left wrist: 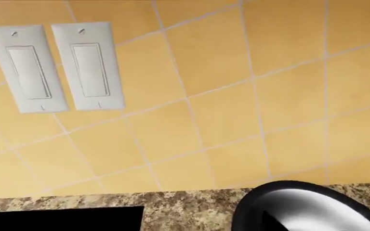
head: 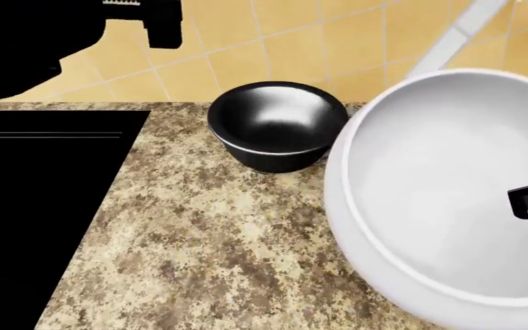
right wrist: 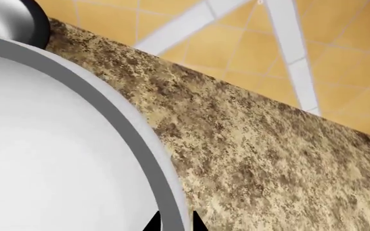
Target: Stack the bowls in the sink.
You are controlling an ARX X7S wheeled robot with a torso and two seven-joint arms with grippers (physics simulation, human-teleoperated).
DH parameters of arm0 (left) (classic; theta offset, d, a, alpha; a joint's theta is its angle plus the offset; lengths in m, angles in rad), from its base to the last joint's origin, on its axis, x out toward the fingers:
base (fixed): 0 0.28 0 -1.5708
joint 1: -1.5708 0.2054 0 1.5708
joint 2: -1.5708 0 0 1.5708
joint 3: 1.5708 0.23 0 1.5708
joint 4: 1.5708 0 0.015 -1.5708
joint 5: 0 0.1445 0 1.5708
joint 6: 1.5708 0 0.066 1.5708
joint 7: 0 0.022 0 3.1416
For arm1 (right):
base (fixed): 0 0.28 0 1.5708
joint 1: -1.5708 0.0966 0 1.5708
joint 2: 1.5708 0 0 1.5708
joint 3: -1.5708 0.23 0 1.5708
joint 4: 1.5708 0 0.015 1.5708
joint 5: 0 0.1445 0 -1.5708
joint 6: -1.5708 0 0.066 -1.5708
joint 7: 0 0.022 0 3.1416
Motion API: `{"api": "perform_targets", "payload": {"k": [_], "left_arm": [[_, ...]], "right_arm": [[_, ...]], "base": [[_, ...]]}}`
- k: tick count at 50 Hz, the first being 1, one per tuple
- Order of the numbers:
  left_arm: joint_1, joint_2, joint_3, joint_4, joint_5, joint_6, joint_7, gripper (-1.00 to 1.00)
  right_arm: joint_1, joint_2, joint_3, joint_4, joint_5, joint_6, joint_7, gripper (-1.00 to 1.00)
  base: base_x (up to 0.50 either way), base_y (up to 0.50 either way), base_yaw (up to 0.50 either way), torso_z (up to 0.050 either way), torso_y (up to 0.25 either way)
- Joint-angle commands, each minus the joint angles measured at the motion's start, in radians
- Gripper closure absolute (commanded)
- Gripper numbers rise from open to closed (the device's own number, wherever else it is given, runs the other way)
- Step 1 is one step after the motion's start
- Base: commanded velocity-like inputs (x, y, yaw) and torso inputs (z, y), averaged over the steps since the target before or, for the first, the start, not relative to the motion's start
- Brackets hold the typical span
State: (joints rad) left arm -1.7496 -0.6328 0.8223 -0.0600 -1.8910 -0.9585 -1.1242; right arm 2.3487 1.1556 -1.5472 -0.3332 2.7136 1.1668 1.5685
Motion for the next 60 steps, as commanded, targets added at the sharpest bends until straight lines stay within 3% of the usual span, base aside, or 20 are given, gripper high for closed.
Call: {"api": "perform_targets", "payload": {"k": [1,9,21,32,60], "left_arm": [[0.055,0.102,-0.015,-0.14,-0.073,0.1,-0.051,-1.0],[0.048,0.166,0.015,-0.221,-0.041,0.08,0.06,-1.0],[-0.024,0.284,0.145,-0.417,-0.022,-0.03,-0.027,-1.0],[-0.073,0.399,0.173,-0.619,-0.112,-0.144,0.067,-1.0],[-0.032,0.433,0.182,-0.699,-0.109,-0.1,0.102,-1.0]], "right_arm": [[0.006,0.012,-0.014,-0.018,-0.006,-0.016,0.001,1.0],[0.005,0.025,-0.011,-0.014,-0.02,-0.012,0.001,1.0],[-0.025,0.048,-0.012,-0.037,-0.058,-0.025,-0.018,1.0],[-0.062,0.068,-0.003,-0.055,-0.099,-0.036,-0.046,1.0],[-0.128,0.106,0.007,-0.085,-0.169,-0.05,-0.091,1.0]], "base": [[0.0,0.0,0.0,0.0,0.0],[0.0,0.0,0.0,0.0,0.0],[0.0,0.0,0.0,0.0,0.0],[0.0,0.0,0.0,0.0,0.0],[0.0,0.0,0.0,0.0,0.0]]}}
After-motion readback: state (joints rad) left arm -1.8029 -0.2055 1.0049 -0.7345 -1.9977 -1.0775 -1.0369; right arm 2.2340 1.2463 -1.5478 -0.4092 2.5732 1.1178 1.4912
